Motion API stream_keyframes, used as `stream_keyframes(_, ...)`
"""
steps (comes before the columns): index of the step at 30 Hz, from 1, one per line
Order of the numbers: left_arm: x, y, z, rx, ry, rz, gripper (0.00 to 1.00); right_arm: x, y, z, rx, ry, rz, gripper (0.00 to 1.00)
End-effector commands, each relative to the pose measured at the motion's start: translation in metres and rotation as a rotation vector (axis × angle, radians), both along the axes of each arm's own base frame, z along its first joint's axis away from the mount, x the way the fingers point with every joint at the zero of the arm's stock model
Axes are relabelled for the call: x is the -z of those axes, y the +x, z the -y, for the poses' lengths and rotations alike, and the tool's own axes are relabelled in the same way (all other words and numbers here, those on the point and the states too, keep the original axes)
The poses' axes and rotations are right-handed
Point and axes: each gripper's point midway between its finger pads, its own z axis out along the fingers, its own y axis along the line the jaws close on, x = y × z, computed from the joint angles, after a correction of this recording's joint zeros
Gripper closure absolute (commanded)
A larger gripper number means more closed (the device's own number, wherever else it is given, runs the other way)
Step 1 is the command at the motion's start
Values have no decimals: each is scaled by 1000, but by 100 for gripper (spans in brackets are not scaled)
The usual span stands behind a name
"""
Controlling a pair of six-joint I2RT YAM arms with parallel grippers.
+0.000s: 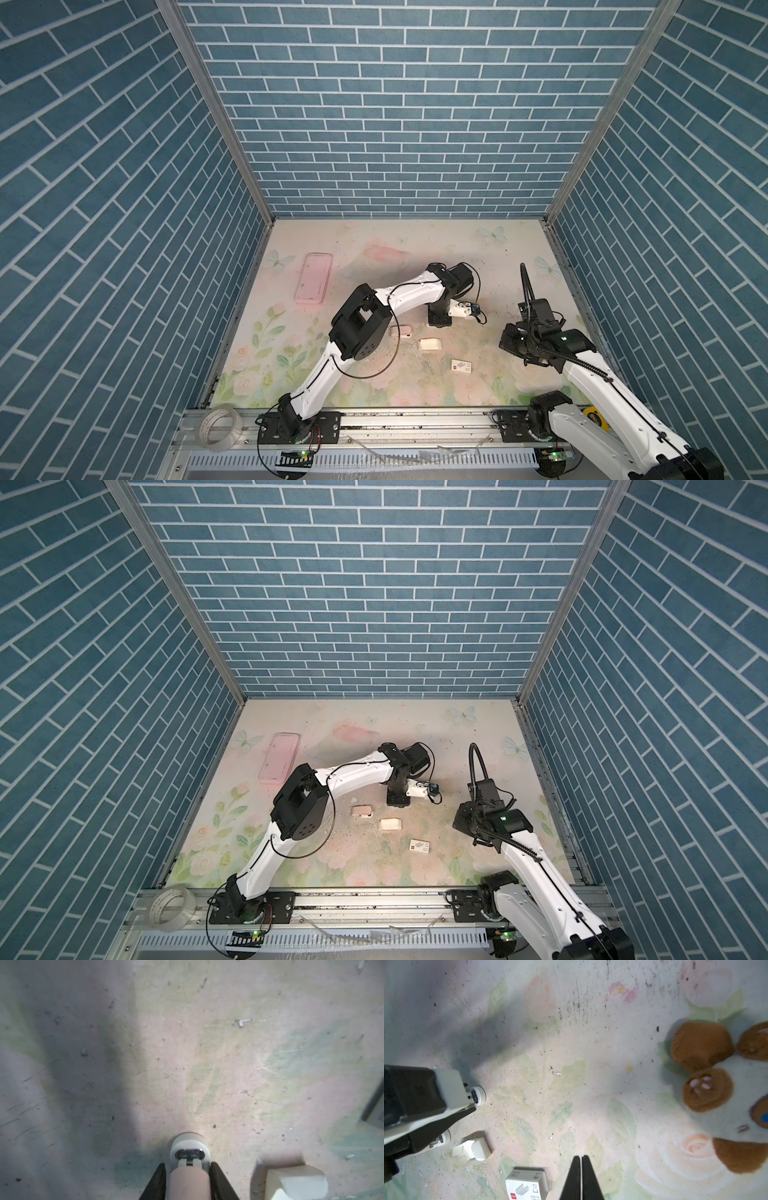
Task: Load the staples into the stapler
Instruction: 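Hold the left gripper pressed on the closed pink stapler while the right gripper waits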
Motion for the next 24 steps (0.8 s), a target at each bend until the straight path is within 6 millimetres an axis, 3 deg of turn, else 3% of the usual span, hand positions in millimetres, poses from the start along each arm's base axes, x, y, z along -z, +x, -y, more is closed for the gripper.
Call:
stream_keyframes(1, 12, 2, -5, -3, 26, -7, 63, 2, -2, 4, 28, -9, -9, 92)
stream_keyframes(9, 5, 4, -6, -3, 23, -5, 56, 3, -1, 4, 26, -8, -9, 91)
stream_keyframes(18, -13, 7, -4, -17, -14, -2, 38, 2, 2, 3, 16, -12, 11, 86)
stream_keyframes(24, -31, 7, -4, -24, -47, 1, 24, -10, 18, 3, 0, -19, 112, 71)
